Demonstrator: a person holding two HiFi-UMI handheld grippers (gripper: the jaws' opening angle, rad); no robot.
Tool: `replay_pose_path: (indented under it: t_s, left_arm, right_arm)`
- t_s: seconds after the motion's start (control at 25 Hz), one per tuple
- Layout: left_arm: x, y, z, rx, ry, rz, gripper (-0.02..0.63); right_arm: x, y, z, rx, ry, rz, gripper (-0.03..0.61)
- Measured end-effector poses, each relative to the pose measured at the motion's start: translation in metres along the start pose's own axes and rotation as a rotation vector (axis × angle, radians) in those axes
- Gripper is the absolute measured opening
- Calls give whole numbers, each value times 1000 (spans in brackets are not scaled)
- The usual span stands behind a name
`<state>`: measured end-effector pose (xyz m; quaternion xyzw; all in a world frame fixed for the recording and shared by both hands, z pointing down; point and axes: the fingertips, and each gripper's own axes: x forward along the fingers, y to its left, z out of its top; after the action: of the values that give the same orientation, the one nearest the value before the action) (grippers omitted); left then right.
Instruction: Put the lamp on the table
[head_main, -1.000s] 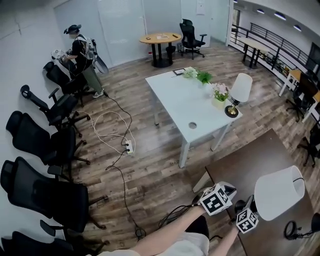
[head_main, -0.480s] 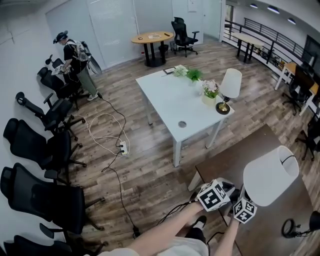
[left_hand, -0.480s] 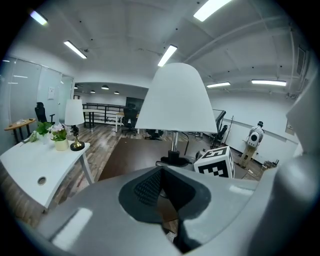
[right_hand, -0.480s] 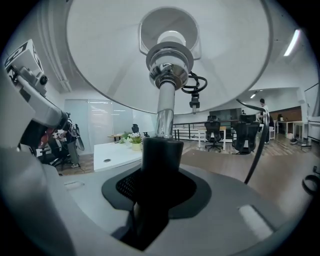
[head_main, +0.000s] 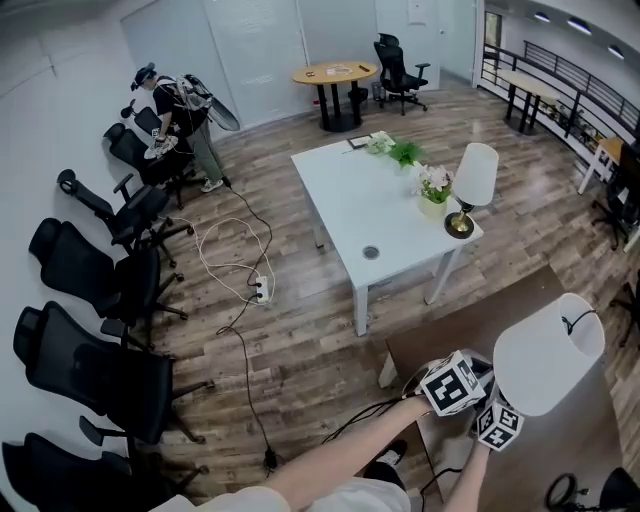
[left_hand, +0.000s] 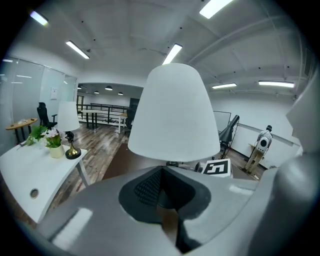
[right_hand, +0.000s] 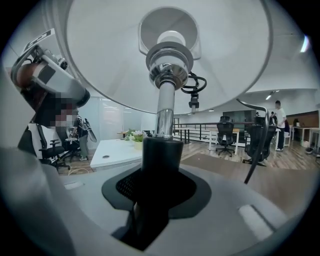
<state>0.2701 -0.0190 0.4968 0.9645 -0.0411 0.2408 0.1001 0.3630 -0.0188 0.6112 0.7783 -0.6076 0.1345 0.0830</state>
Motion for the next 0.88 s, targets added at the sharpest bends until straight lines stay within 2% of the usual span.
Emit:
replay_pose_path:
  t_s: [0.36, 0.68, 0.88]
  left_arm:
    - [54, 4, -23, -64, 87, 12, 0]
    - [81, 12, -48, -138, 158, 35, 0]
    - [99, 17, -55, -155, 177, 49, 0]
  right_arm:
    - [38, -40, -30, 25, 30, 51, 152]
    - [65, -59, -59, 5, 56, 60, 152]
    - [83, -73, -66, 17, 54, 61, 152]
